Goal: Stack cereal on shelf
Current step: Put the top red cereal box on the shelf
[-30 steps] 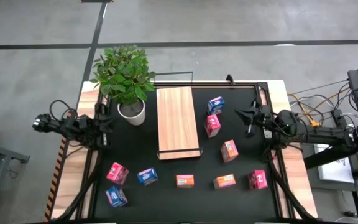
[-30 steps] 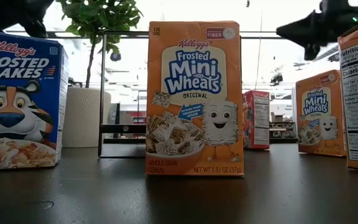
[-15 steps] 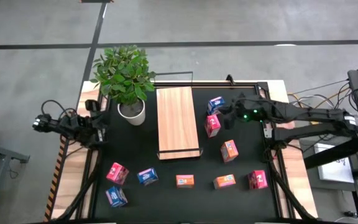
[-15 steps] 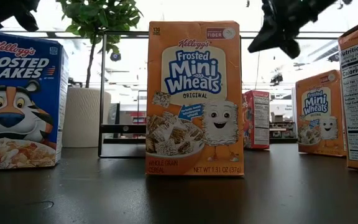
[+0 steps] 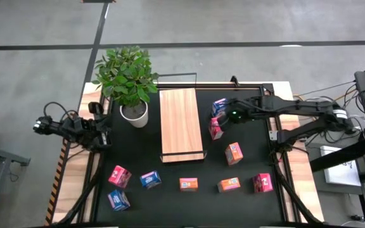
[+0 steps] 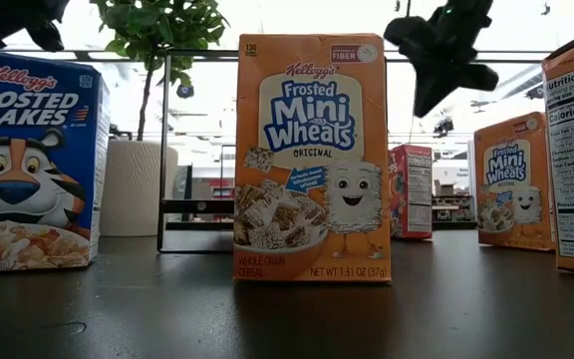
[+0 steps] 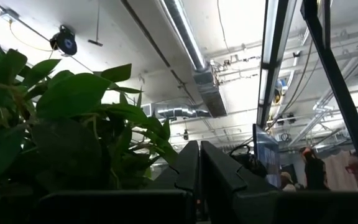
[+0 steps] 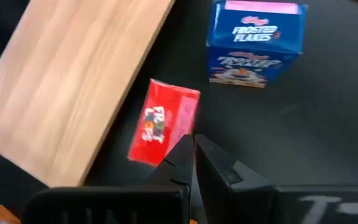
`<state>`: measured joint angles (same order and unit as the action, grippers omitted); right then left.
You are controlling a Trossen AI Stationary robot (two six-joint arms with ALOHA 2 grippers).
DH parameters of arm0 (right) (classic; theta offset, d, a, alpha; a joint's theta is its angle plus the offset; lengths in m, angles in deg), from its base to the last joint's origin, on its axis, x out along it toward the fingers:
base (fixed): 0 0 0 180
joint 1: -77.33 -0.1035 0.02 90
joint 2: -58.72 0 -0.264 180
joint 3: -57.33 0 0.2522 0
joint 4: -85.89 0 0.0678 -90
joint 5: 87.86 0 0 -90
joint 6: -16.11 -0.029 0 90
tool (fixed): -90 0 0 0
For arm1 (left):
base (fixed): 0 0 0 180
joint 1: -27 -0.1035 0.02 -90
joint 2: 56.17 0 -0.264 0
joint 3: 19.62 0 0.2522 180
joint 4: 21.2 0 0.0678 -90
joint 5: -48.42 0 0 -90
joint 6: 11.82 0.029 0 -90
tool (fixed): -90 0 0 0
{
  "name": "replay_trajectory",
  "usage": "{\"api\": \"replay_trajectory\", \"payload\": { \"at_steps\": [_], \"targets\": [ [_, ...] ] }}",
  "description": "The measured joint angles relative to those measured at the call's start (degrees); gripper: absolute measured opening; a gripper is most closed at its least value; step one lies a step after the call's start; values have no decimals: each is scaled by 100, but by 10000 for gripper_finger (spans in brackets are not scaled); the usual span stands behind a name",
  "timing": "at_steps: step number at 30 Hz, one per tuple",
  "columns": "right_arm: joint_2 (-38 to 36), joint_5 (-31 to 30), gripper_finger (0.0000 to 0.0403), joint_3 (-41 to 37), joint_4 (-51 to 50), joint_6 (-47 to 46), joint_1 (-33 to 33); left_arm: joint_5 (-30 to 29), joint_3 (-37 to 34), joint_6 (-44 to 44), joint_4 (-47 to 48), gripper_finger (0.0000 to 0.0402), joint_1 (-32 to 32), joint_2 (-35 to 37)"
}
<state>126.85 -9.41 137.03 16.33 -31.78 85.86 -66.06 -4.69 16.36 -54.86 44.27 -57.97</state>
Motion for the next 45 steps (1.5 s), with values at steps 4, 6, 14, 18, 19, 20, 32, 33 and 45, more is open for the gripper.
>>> {"api": "replay_trajectory", "payload": {
  "at_steps": [4, 6, 14, 18, 19, 20, 32, 33, 45],
  "targets": [
    [336, 200, 26, 178, 7, 33, -26, 0, 0, -12, 56, 0, 0, 2],
    [494, 258, 46, 237, -3, 35, -54, 0, 0, -13, 91, 0, 0, 2],
    [927, 257, 183, 276, -98, -256, -183, 0, 0, -15, 136, 0, 0, 2],
    [1157, 240, 244, 266, -95, -245, -182, -3, 0, -15, 135, 0, 0, 2],
    [1209, 208, 255, 262, -96, -223, -181, -3, 0, -15, 133, 0, 0, 2],
    [1257, 170, 264, 261, -91, -221, -181, -3, 0, -15, 133, 0, 0, 2],
    [1360, -52, 270, 280, -92, -152, -192, -3, 0, -17, 157, 0, 0, 2],
    [1339, -54, 268, 291, -97, -150, -191, -3, 0, -17, 164, 0, 0, 2],
    [1215, -215, 267, 301, -25, -193, -191, -5, 0, -17, 173, 0, 0, 2]
  ]
}}
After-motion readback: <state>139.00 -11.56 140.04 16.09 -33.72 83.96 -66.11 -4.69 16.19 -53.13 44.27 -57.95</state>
